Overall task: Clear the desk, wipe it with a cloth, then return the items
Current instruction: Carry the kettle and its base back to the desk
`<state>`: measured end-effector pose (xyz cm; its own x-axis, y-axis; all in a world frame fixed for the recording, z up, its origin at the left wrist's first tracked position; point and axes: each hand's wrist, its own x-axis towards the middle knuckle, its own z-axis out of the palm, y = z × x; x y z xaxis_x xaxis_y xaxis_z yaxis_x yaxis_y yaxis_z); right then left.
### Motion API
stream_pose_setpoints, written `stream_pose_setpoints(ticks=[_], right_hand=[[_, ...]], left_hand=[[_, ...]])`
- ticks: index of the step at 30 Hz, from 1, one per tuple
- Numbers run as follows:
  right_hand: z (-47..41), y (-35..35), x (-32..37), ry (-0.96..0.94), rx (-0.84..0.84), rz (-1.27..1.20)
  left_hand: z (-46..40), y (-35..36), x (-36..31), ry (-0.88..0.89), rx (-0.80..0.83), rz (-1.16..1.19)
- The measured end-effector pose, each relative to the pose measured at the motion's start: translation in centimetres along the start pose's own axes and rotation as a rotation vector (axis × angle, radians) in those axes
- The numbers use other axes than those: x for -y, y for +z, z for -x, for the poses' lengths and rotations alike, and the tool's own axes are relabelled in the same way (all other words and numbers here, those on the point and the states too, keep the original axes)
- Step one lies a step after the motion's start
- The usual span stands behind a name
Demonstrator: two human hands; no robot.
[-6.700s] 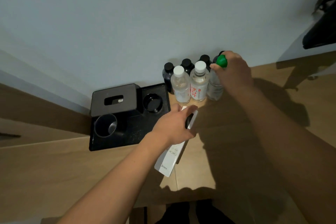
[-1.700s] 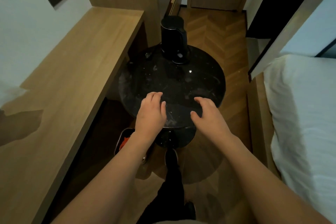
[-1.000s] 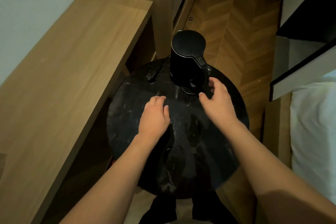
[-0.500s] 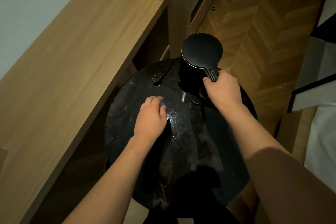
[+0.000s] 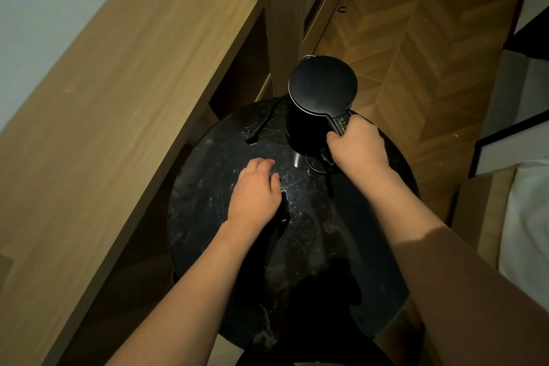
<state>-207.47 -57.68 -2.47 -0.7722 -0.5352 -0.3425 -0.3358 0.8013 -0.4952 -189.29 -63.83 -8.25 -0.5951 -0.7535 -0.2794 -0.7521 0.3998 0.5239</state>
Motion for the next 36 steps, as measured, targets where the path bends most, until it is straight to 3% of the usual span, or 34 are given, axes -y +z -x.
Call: stream_pose_setpoints(ticks=[20,29,36], right_hand=[[0.9,0.0,-0.4,-0.001,-0.036,-0.08],[0.9,-4.1,-1.9,-0.035,-0.184,-0.16],[0.8,-5.9,-4.5,0.05,-0.289,-0.23]], left_hand=[[-1.6,0.2,0.7,0.002,0.003,-0.012],[-4.7,-0.7,0.2,0.012,-0.022,-0.081],[-8.9,0.7,-1.5,0.024,-0.01,-0.247]])
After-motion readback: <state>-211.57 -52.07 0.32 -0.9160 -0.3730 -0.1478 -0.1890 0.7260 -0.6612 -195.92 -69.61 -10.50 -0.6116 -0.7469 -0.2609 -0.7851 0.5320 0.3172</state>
